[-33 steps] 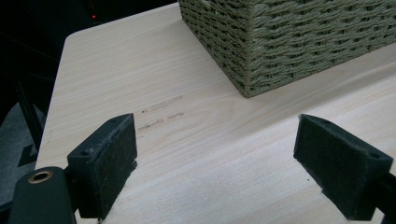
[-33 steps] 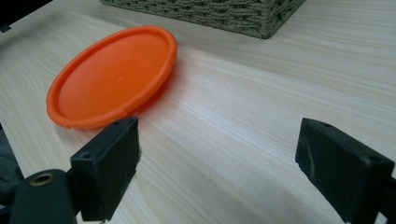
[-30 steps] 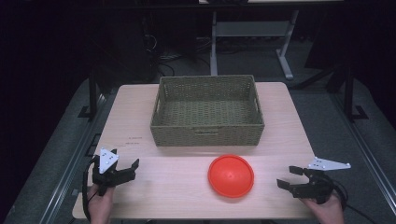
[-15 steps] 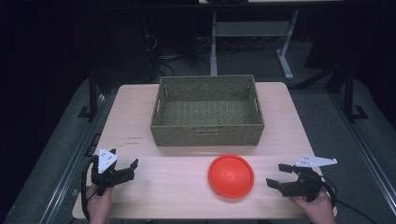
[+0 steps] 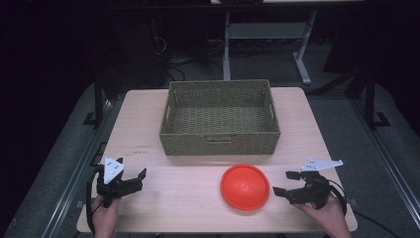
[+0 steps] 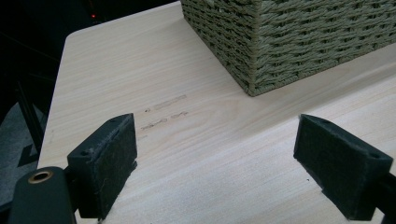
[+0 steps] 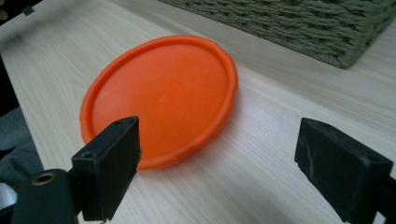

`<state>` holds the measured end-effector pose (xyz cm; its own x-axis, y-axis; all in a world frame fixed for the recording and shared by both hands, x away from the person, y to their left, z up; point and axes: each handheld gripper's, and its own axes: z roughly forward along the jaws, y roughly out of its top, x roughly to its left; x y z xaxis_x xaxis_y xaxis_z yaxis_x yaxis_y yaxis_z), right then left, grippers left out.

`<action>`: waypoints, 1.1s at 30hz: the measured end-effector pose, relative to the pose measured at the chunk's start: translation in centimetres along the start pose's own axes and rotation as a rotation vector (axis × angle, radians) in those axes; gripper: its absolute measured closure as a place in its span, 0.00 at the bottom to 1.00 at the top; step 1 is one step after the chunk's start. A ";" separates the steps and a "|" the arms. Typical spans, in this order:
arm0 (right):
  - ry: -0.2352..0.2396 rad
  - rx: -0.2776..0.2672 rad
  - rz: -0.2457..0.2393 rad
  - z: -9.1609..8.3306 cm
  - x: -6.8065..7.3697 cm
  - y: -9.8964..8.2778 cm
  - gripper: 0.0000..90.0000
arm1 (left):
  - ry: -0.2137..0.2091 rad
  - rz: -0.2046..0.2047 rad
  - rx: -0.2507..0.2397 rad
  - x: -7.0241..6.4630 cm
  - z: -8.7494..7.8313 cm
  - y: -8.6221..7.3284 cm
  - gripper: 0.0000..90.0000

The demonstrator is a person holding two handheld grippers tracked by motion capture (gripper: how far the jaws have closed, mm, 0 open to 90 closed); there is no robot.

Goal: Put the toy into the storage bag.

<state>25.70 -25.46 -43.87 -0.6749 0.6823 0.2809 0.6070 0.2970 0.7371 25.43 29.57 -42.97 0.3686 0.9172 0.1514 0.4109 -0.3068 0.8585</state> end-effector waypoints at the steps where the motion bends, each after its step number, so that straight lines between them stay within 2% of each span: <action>1: 0.006 0.002 -0.006 0.1 0.0 0.1 0.15 | -0.004 0.002 0.001 -0.1 0.0 0.0 0.14; 6: 0.013 0.037 -0.018 0.8 0.2 1.5 0.15 | -0.008 0.010 0.003 0.0 0.1 0.1 0.14; 11: 0.020 0.090 -0.005 1.7 0.5 2.8 0.15 | -0.007 0.003 -0.003 0.0 -0.1 0.1 0.14; 17: 0.025 0.135 -0.023 2.9 0.5 3.9 0.15 | -0.011 0.006 -0.003 -0.1 0.0 0.1 0.14; 21: 0.024 0.166 -0.019 3.6 0.4 4.3 0.16 | -0.006 0.016 -0.001 -0.1 -0.1 0.1 0.14; 23: 0.019 0.198 -0.009 4.1 0.1 4.5 0.16 | -0.003 0.012 -0.004 -0.1 -0.1 0.2 0.14; 28: 0.018 0.231 -0.016 5.2 -0.1 4.6 0.17 | -0.003 0.011 -0.005 -0.1 -0.1 0.1 0.14; 33: 0.030 0.271 -0.013 6.3 -0.4 4.7 0.20 | -0.003 0.012 -0.002 0.0 -0.1 0.1 0.14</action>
<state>31.44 -20.16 -44.38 -0.6933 0.6581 0.2937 0.6854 0.4762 0.5508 25.37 29.57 -42.82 0.3756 0.9128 0.1603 0.4051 -0.3173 0.8574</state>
